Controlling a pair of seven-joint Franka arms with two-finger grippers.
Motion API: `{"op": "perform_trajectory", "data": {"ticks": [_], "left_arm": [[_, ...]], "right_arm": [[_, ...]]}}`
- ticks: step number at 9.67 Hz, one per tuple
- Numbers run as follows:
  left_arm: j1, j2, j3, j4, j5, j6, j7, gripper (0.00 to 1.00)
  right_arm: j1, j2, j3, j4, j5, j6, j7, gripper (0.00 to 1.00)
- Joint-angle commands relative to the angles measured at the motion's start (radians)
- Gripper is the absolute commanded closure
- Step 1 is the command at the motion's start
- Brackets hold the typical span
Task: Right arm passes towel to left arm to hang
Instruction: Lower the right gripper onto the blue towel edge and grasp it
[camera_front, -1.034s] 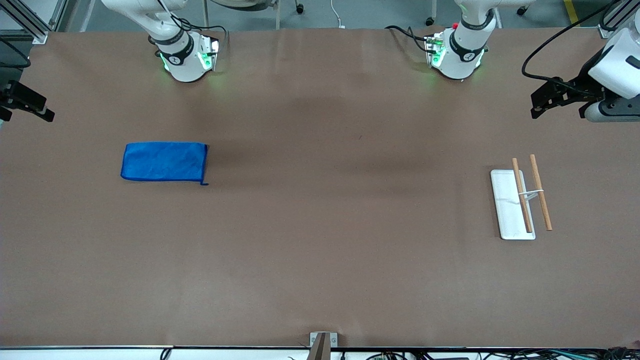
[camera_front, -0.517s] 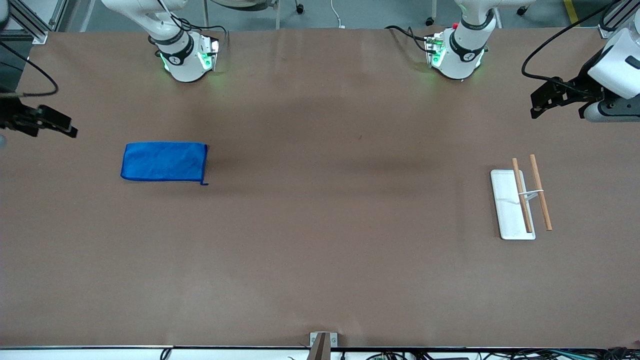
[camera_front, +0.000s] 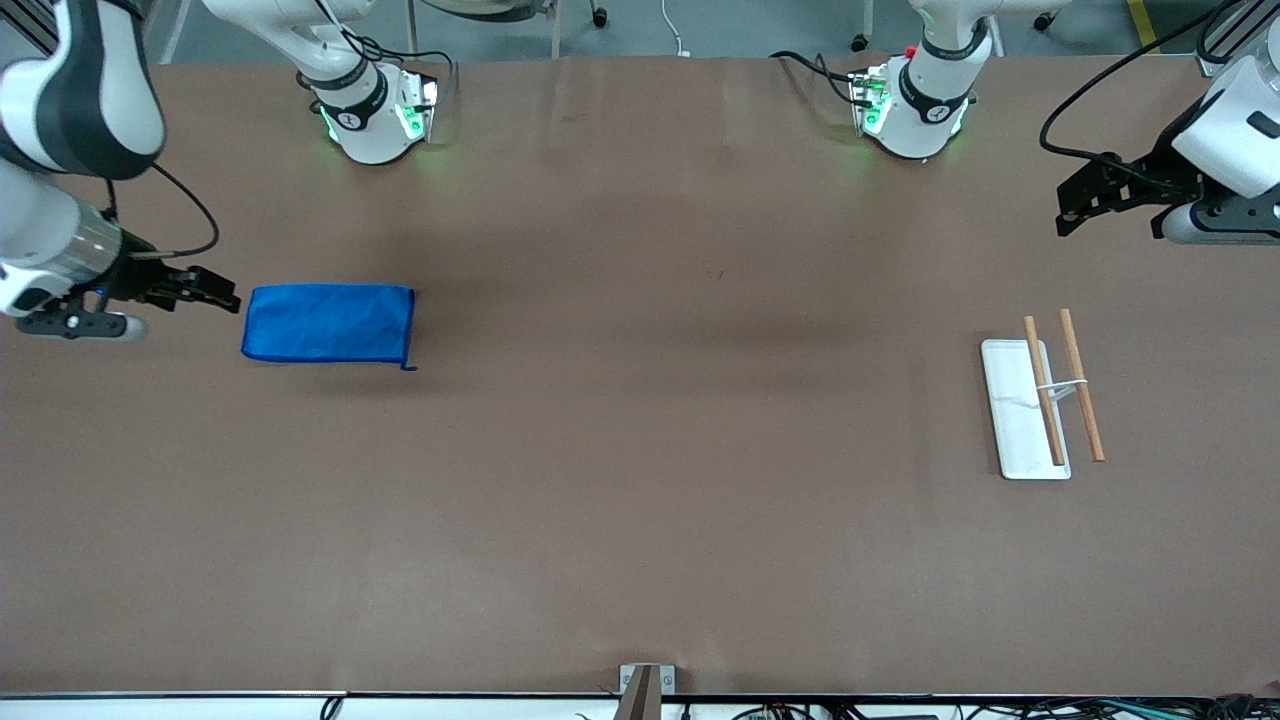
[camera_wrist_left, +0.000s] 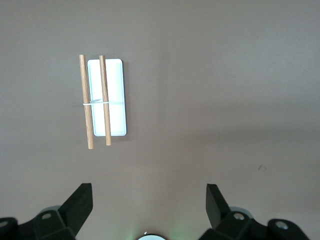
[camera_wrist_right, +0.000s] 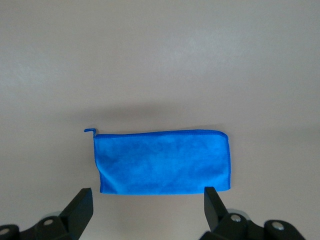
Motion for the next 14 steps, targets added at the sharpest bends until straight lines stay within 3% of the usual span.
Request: {"op": "perform_trajectory", "data": {"ticks": [1, 6, 10, 14], "left_arm": [[-0.005, 0.024, 0.002, -0.001, -0.013, -0.011, 0.02, 0.0], [-0.008, 0.024, 0.002, -0.001, -0.012, -0.011, 0.02, 0.0], [-0.01, 0.03, 0.002, 0.0, -0.012, -0.011, 0.02, 0.0], [-0.011, 0.03, 0.001, 0.0, -0.013, -0.011, 0.02, 0.0]], "right_arm": [[0.005, -0.051, 0.0, -0.167, -0.013, 0.127, -0.005, 0.02], [-0.005, 0.02, 0.0, -0.388, -0.013, 0.45, -0.078, 0.02], [-0.018, 0.227, 0.002, -0.473, -0.013, 0.758, -0.123, 0.03], [-0.003, 0.272, 0.005, -0.485, -0.012, 0.782, -0.12, 0.07]]}}
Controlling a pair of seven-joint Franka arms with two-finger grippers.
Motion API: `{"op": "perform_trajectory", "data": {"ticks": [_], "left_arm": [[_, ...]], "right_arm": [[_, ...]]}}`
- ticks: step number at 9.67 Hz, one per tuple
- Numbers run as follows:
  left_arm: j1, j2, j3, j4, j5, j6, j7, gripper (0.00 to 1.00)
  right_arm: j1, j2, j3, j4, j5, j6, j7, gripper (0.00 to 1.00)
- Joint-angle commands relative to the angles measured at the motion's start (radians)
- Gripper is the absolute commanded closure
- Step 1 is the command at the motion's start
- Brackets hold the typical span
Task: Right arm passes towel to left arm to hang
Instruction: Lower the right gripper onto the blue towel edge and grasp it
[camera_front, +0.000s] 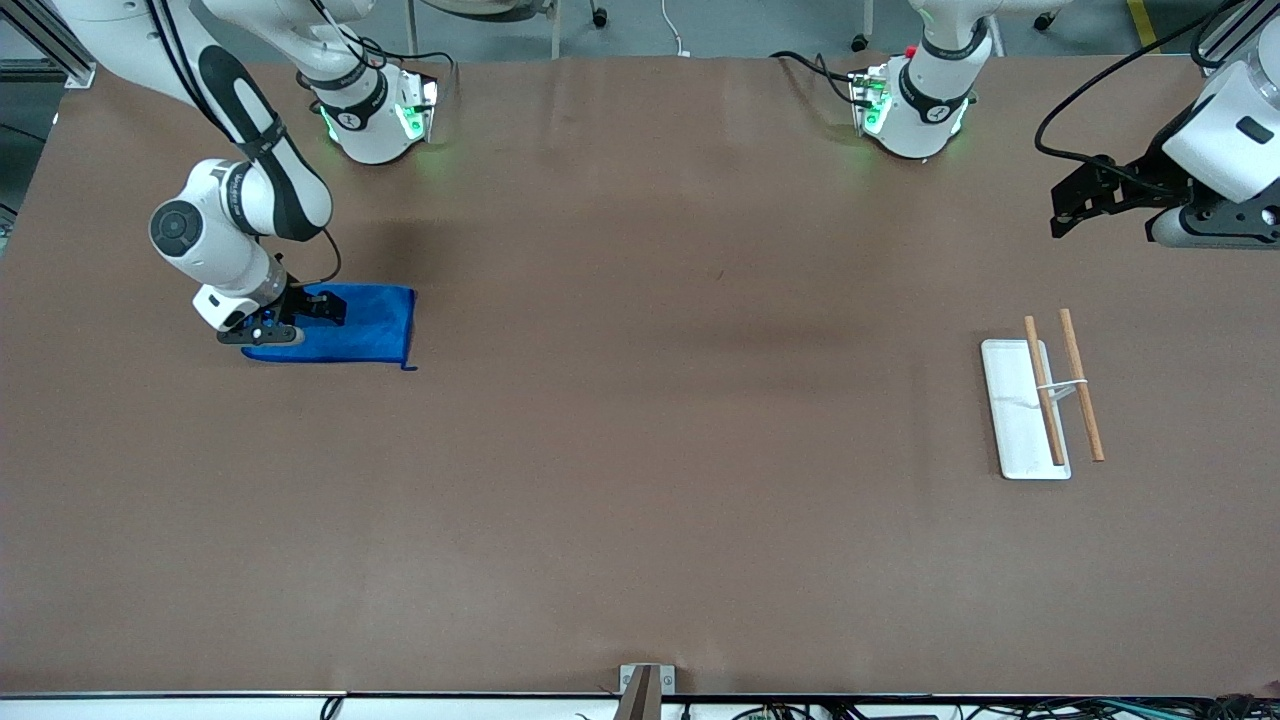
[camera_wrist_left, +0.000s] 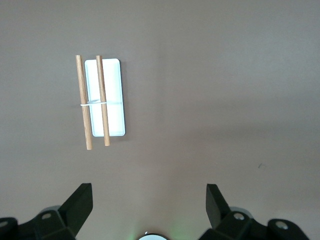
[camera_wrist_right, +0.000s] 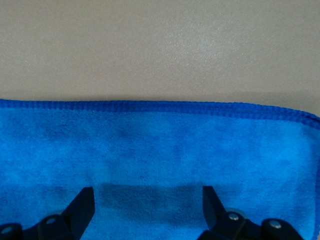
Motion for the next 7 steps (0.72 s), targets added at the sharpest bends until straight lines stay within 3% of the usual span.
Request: {"op": "perform_trajectory", "data": {"ticks": [1, 5, 7], "left_arm": [[-0.005, 0.025, 0.003, -0.002, -0.013, -0.011, 0.015, 0.0], [-0.015, 0.025, 0.003, -0.002, -0.014, -0.011, 0.014, 0.0], [-0.015, 0.03, 0.003, 0.0, -0.014, -0.011, 0.014, 0.0]], "right_arm": [[0.011, -0.002, 0.004, -0.013, -0.012, 0.005, -0.004, 0.16], [0.026, 0.024, 0.004, -0.012, -0.009, 0.005, -0.002, 0.57], [0.034, 0.024, 0.004, -0.01, -0.009, 0.001, 0.001, 0.84]]}}
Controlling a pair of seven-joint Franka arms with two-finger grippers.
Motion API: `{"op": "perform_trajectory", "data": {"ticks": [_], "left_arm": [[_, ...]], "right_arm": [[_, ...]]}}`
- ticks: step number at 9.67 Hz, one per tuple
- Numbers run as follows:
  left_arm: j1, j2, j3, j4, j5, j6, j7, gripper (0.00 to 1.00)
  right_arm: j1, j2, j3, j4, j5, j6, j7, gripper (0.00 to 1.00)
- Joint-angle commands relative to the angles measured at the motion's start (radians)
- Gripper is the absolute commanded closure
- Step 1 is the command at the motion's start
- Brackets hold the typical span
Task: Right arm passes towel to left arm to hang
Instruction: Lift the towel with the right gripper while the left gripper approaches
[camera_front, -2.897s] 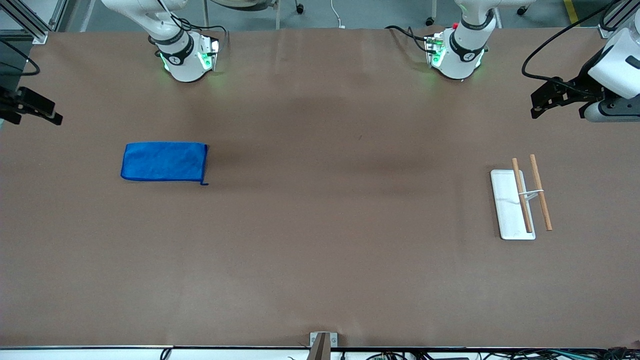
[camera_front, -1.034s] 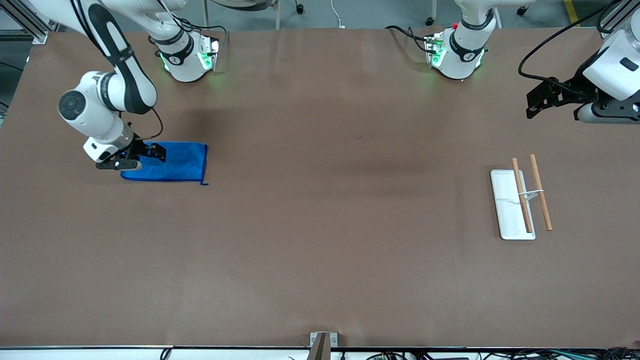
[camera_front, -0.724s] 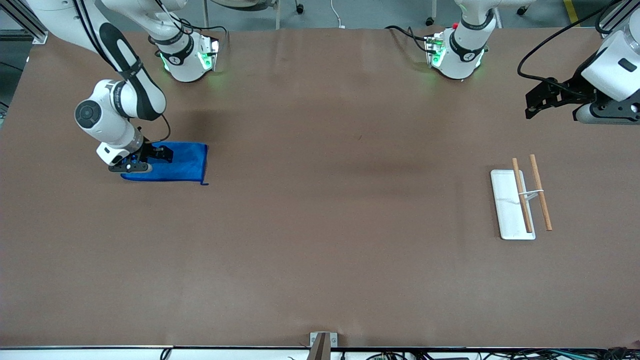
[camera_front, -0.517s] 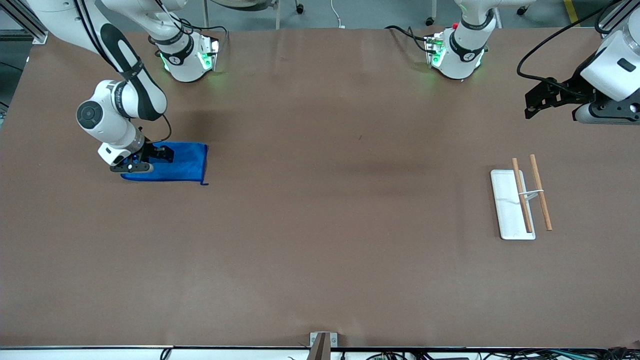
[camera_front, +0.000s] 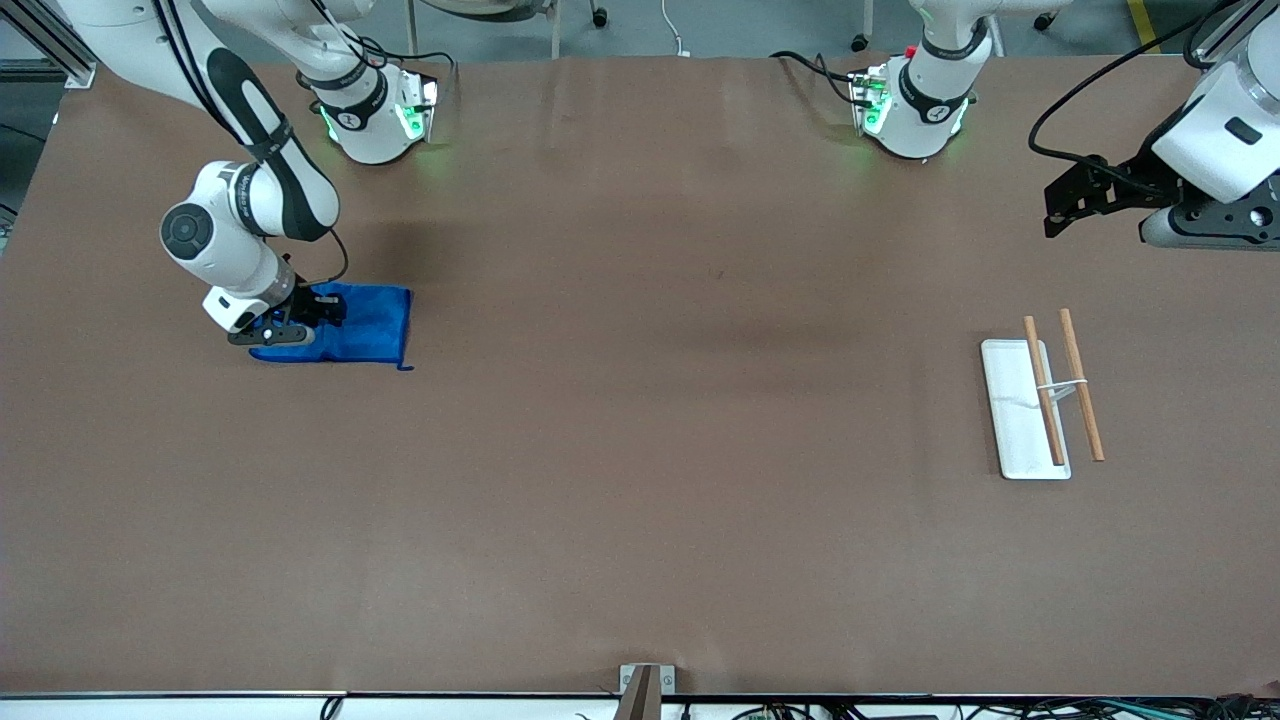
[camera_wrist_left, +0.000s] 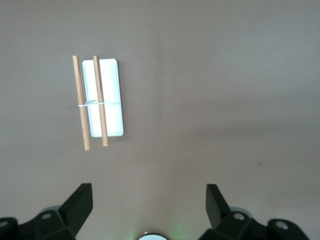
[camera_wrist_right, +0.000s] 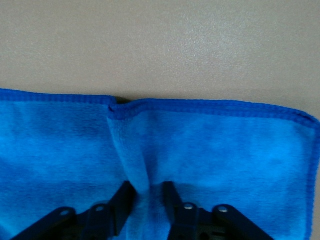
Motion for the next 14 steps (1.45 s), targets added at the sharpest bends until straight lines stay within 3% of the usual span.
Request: {"op": "perform_trajectory", "data": {"ticks": [1, 2, 4, 7, 9, 11, 14], "left_arm": [[-0.004, 0.026, 0.003, 0.0, -0.014, -0.011, 0.014, 0.0], [-0.004, 0.026, 0.003, 0.0, -0.014, -0.011, 0.014, 0.0], [-0.004, 0.026, 0.003, 0.0, -0.014, -0.011, 0.015, 0.0], [0.001, 0.026, 0.003, 0.001, -0.013, -0.011, 0.015, 0.0], [0.002, 0.023, 0.003, 0.001, -0.014, -0.013, 0.015, 0.0], [-0.007, 0.023, 0.002, 0.003, -0.011, -0.019, 0.014, 0.0], [-0.001, 0.025, -0.002, 0.005, -0.014, -0.019, 0.017, 0.0]], "right_arm": [[0.018, 0.019, -0.002, -0.01, -0.009, 0.002, 0.007, 0.92], [0.018, 0.017, -0.002, -0.008, -0.009, -0.001, 0.011, 0.98], [0.02, -0.003, 0.005, -0.005, -0.006, -0.042, 0.012, 1.0], [0.027, -0.113, 0.01, 0.032, 0.02, -0.224, 0.014, 1.0], [0.064, -0.17, 0.01, 0.077, 0.118, -0.356, 0.012, 1.0], [0.072, -0.213, 0.012, 0.165, 0.18, -0.505, 0.012, 1.0], [0.113, -0.216, 0.012, 0.475, 0.397, -0.836, 0.012, 1.0]]}}
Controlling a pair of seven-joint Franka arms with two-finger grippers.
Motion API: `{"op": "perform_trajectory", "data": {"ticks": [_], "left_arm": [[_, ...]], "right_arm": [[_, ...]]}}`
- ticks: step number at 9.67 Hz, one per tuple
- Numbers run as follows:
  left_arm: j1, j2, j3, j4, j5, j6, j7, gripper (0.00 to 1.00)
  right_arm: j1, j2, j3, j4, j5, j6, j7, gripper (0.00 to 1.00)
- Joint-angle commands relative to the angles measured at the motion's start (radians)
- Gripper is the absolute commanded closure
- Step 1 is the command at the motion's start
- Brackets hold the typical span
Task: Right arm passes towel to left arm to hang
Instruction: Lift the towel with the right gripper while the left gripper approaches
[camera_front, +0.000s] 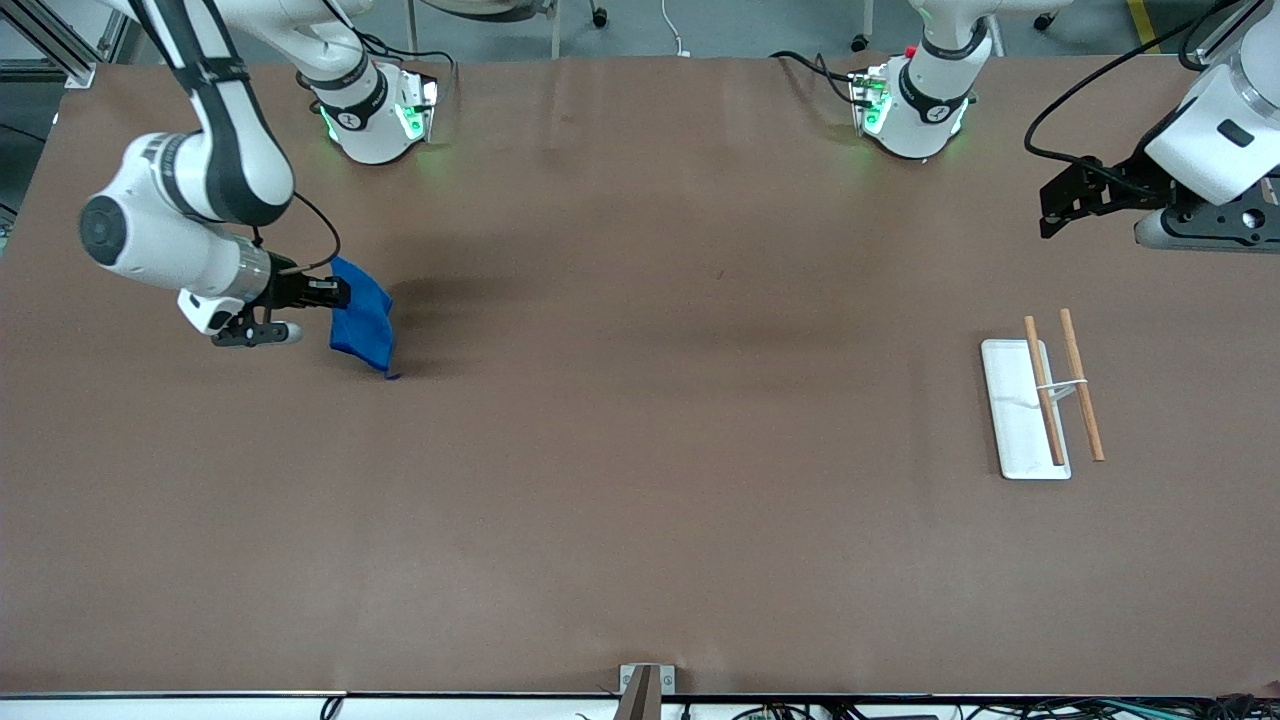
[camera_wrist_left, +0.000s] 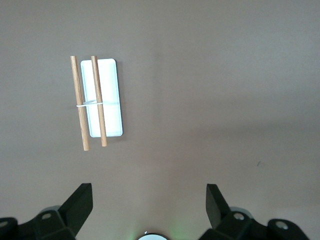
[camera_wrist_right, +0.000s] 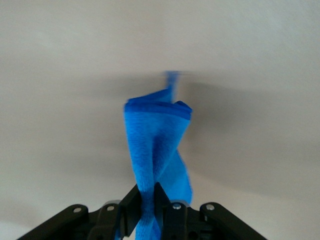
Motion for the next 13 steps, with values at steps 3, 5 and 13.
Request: {"op": "perform_trajectory", "data": {"ticks": [3, 5, 13], "left_arm": [[-0.006, 0.074, -0.003, 0.003, -0.077, 0.023, 0.014, 0.0], [0.001, 0.119, -0.005, 0.018, -0.252, 0.09, 0.014, 0.0], [0.009, 0.394, 0.001, 0.017, -1.166, 0.215, 0.354, 0.0]], "right_arm": [[0.042, 0.007, -0.004, 0.273, 0.271, -0.176, 0.01, 1.0], [0.08, 0.016, -0.004, 0.336, 0.424, -0.173, 0.01, 1.0], [0.284, 0.184, -0.005, 0.479, 1.351, -0.156, 0.006, 1.0]]}}
